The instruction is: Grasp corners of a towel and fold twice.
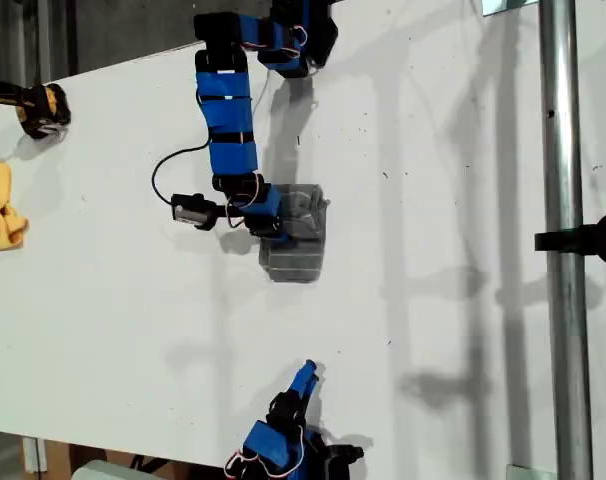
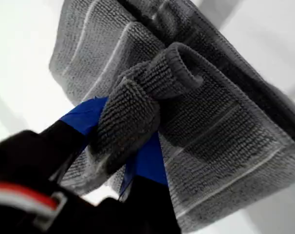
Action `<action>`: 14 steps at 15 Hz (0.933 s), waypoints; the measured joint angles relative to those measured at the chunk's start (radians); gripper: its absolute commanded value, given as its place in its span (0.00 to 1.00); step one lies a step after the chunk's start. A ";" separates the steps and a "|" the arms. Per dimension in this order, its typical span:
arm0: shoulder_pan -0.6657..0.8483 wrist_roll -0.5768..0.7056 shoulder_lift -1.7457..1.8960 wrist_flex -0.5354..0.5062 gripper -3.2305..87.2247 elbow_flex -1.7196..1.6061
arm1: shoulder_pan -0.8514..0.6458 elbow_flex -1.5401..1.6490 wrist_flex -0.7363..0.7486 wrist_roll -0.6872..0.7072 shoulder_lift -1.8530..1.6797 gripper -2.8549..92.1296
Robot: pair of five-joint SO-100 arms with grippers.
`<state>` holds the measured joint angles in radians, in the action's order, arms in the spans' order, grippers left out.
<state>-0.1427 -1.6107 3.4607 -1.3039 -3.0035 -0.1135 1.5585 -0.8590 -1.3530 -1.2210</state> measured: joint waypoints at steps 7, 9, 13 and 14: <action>0.000 0.000 0.000 -0.003 0.21 0.000 | -0.002 -0.049 0.031 0.114 -0.308 0.25; 0.000 0.000 0.000 -0.003 0.20 0.000 | -0.011 0.150 0.161 0.120 -0.558 0.12; 0.009 0.021 0.002 -0.002 0.18 0.000 | -0.049 0.756 0.147 0.037 -1.272 0.03; 0.017 0.021 0.003 0.005 0.19 -0.005 | -0.032 0.942 0.089 -0.028 -1.506 0.03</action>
<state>-0.1258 -1.5892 3.4637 -1.2993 -3.0081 -0.1457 2.5004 -0.7701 -1.3806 -2.7274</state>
